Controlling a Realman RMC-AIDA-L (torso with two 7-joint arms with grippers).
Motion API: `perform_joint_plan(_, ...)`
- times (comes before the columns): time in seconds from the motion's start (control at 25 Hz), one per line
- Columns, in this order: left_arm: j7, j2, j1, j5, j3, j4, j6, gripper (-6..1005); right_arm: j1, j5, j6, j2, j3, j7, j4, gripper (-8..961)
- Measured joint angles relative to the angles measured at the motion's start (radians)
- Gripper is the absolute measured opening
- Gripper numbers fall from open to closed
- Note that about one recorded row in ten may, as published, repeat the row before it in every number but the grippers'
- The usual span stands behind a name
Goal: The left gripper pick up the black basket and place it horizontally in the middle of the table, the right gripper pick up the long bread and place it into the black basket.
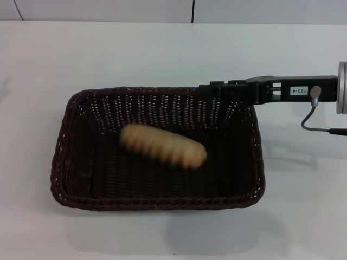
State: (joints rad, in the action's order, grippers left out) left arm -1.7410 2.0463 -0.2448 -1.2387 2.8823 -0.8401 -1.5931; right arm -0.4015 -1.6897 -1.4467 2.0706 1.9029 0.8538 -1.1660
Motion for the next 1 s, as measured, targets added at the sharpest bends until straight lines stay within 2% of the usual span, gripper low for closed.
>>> perform_joint_plan(0.24, 0.0, 0.0, 0.001, 0.004, 0.0, 0.004, -0.005, 847, 0.025, -0.004, 0.037, 0.003, 0.017, 0.021, -0.037, 542)
perform_joint_plan(0.28, 0.0, 0.0, 0.001, 0.004, 0.0, 0.006, -0.005, 847, 0.055, -0.005, 0.1, 0.005, 0.018, 0.049, -0.067, 542)
perform_joint_plan(0.32, 0.0, 0.0, 0.001, 0.004, 0.0, 0.007, -0.005, 847, 0.055, -0.005, 0.1, 0.005, 0.018, 0.049, -0.067, 542)
perform_joint_plan(0.44, 0.0, 0.0, 0.001, 0.004, 0.0, 0.009, -0.004, 847, 0.095, -0.001, 0.22, 0.007, 0.017, 0.103, -0.086, 542)
perform_joint_plan(0.48, 0.0, 0.001, 0.001, 0.004, -0.001, 0.01, -0.004, 847, 0.12, 0.002, 0.32, 0.008, 0.015, 0.127, -0.09, 542)
perform_joint_plan(0.52, 0.0, 0.001, 0.001, 0.004, -0.001, 0.01, -0.004, 847, 0.12, 0.002, 0.32, 0.008, 0.015, 0.127, -0.09, 542)
perform_joint_plan(0.56, 0.0, 0.001, 0.002, 0.004, 0.0, 0.01, -0.004, 847, 0.144, 0.002, 0.436, 0.009, 0.009, 0.139, -0.092, 542)
perform_joint_plan(0.64, 0.0, 0.001, 0.003, 0.004, 0.0, 0.01, -0.005, 847, 0.152, 0.002, 0.487, 0.01, 0.007, 0.144, -0.092, 542)
perform_joint_plan(0.68, 0.0, 0.001, 0.003, 0.004, 0.0, 0.01, -0.005, 847, 0.17, 0.003, 0.6, 0.012, 0.004, 0.155, -0.092, 542)
perform_joint_plan(0.72, 0.0, 0.001, 0.003, 0.004, 0.0, 0.01, -0.005, 847, 0.177, 0.003, 0.656, 0.013, 0.002, 0.157, -0.092, 541)
perform_joint_plan(0.8, 0.0, 0.002, 0.004, 0.004, 0.0, 0.01, -0.005, 847, 0.181, 0.003, 0.707, 0.014, -0.003, 0.158, -0.092, 541)
perform_joint_plan(0.84, 0.0, 0.002, 0.005, 0.004, 0.0, 0.01, -0.005, 847, 0.186, 0.003, 0.764, 0.014, -0.012, 0.159, -0.092, 541)
perform_joint_plan(0.88, 0.0, 0.003, 0.005, 0.003, 0.0, 0.01, -0.003, 847, 0.194, -0.001, 0.883, 0.014, -0.041, 0.159, -0.088, 541)
perform_joint_plan(0.92, 0.0, 0.004, 0.006, 0.002, 0.0, 0.01, -0.001, 847, 0.194, -0.001, 0.883, 0.014, -0.041, 0.159, -0.088, 541)
perform_joint_plan(1.0, -0.001, 0.005, 0.006, 0.0, -0.001, 0.01, 0.0, 847, 0.2, -0.005, 1.008, 0.013, -0.082, 0.159, -0.083, 541)
